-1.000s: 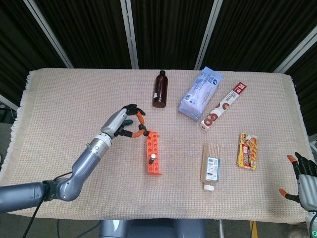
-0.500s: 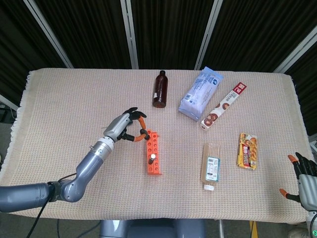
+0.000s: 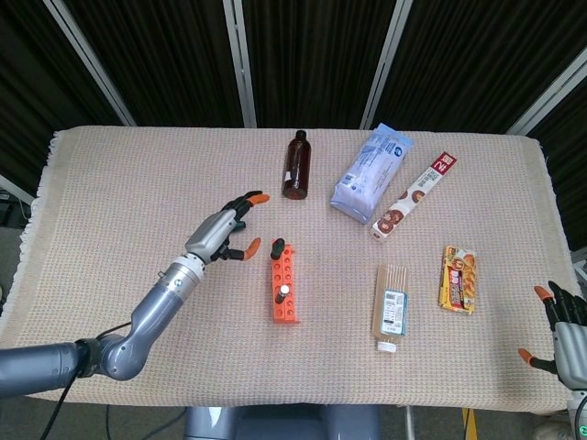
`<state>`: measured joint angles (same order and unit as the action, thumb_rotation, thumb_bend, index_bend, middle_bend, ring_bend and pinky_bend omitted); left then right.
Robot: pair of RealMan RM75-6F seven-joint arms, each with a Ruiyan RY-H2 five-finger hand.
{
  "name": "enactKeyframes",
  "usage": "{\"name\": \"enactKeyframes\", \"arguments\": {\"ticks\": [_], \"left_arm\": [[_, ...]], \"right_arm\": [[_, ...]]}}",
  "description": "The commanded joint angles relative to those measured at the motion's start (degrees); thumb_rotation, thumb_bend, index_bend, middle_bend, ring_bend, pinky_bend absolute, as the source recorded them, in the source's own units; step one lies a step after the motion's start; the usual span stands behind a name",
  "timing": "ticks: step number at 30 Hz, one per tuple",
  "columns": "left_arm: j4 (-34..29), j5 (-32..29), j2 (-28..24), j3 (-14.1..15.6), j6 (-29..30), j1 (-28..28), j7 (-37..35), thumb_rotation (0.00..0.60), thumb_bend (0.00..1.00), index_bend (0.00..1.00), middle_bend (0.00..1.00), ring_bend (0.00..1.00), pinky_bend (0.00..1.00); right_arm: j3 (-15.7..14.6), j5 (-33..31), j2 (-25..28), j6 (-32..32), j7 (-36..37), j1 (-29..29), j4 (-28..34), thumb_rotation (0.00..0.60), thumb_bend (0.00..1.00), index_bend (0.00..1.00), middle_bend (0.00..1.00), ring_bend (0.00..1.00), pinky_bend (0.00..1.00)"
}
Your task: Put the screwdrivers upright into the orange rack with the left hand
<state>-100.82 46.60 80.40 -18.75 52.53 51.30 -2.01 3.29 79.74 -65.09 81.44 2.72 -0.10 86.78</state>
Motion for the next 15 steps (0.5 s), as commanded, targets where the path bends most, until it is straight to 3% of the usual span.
{"name": "enactKeyframes", "arguments": {"ticks": [1, 6, 11, 15], "left_arm": [[-2.3, 6.8, -1.7, 1.6, 6.8, -3.7, 1.5, 0.6, 0.48, 0.08, 0.0, 0.0, 0.0], [-3.1, 15.3, -3.6, 6.1, 16.7, -9.2, 6.5, 0.6, 0.48, 0.15, 0.0, 0.0, 0.0], [0.1, 21.9, -3.5, 11.0, 26.2, -15.4, 11.1, 0.6, 0.48, 0.24, 0.03, 0.0, 0.0], [0.7, 25.3, -6.2, 16.9, 33.0, -23.0, 12.7, 0.6, 0.48, 0.26, 0.04, 0.0, 0.0]], "right_arm": [[0.2, 0.1, 0.2, 0.2, -0.3, -0.1, 0.2, 0.6, 0.03, 0.09, 0.0, 0.0, 0.0], [1.3, -0.1, 0.2, 1.4, -2.5, -0.5, 0.6, 0.6, 0.03, 0.09, 0.0, 0.0, 0.0], [1.8, 0.5, -0.5, 2.2, -4.4, -1.0, 0.7, 0.6, 0.03, 0.09, 0.0, 0.0, 0.0], [2.0, 1.0, -0.7, 2.0, -4.8, -1.7, 1.2, 0.6, 0.03, 0.05, 0.0, 0.0, 0.0]]}}
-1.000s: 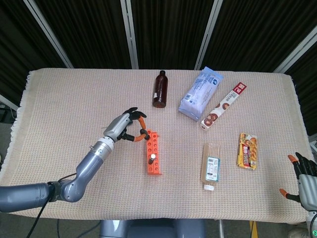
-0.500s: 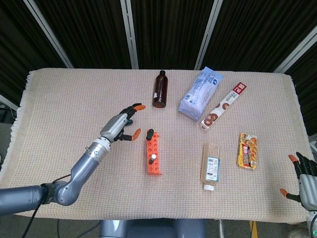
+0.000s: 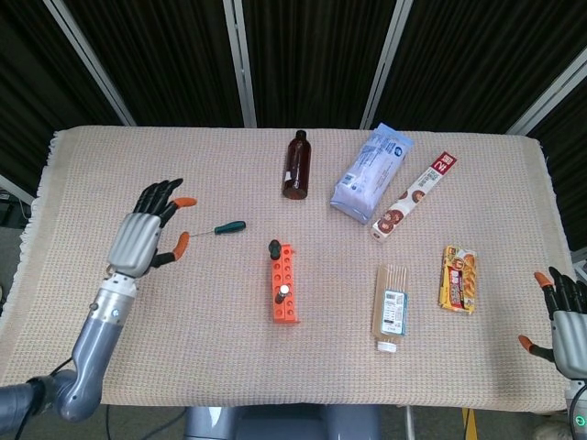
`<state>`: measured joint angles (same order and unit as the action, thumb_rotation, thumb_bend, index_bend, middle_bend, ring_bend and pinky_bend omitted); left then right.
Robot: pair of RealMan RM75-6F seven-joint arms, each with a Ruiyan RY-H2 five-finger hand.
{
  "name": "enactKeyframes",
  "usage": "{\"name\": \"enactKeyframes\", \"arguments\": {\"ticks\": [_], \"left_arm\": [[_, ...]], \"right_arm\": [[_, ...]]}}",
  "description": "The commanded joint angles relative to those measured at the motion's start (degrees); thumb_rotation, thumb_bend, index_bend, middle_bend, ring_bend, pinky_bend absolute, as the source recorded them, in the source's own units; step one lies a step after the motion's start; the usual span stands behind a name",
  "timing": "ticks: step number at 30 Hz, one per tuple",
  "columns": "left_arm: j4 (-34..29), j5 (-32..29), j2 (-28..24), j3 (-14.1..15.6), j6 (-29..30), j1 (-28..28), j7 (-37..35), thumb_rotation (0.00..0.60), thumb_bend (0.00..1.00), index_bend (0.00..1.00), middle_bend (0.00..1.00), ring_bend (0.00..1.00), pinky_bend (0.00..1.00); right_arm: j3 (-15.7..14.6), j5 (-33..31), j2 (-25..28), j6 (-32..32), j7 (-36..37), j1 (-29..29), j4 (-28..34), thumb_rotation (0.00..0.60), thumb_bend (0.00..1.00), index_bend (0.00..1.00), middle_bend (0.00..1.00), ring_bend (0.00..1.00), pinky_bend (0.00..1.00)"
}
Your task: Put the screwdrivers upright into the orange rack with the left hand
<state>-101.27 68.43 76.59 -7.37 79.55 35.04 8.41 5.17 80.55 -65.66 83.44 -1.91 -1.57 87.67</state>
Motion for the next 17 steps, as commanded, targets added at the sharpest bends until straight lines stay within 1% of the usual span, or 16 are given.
{"name": "enactKeyframes", "arguments": {"ticks": [1, 3, 6, 10, 15, 17], "left_arm": [[1.7, 4.2, -2.9, 6.8, 7.6, -8.8, 2.0, 0.6, 0.48, 0.26, 0.04, 0.0, 0.0], [2.5, 5.1, -3.8, 8.6, 9.5, -11.7, 1.2, 0.6, 0.48, 0.26, 0.05, 0.0, 0.0], [3.1, 5.9, -4.9, 10.1, 11.0, -14.5, -0.1, 0.6, 0.48, 0.28, 0.05, 0.0, 0.0], [3.1, 7.5, -6.7, 12.3, 13.1, -18.7, -4.2, 0.6, 0.48, 0.3, 0.06, 0.0, 0.0], [3.7, 10.5, -8.2, 14.4, 14.7, -22.8, -7.7, 0.6, 0.48, 0.31, 0.07, 0.0, 0.0], [3.8, 11.3, -8.6, 14.9, 14.6, -23.8, -8.4, 0.6, 0.48, 0.31, 0.07, 0.0, 0.0]], "right_arm": [[0.2, 0.3, -0.2, 0.1, -0.2, -0.3, 0.4, 0.6, 0.03, 0.03, 0.0, 0.0, 0.0], [0.0, 0.7, -0.3, 0.1, -0.1, -0.4, 0.4, 0.6, 0.03, 0.01, 0.0, 0.0, 0.0], [-0.2, 1.2, -0.1, -0.2, -0.2, -0.6, 0.7, 0.6, 0.03, 0.0, 0.0, 0.0, 0.0], [-1.1, 3.5, 0.3, -0.5, 0.3, -1.2, 1.4, 0.6, 0.03, 0.0, 0.0, 0.0, 0.0], [-1.8, 6.0, 0.2, 0.0, 0.0, -1.7, 2.1, 0.6, 0.03, 0.0, 0.0, 0.0, 0.0], [-1.7, 5.8, 0.1, -0.2, -0.7, -1.9, 2.3, 0.6, 0.03, 0.0, 0.0, 0.0, 0.0]]}}
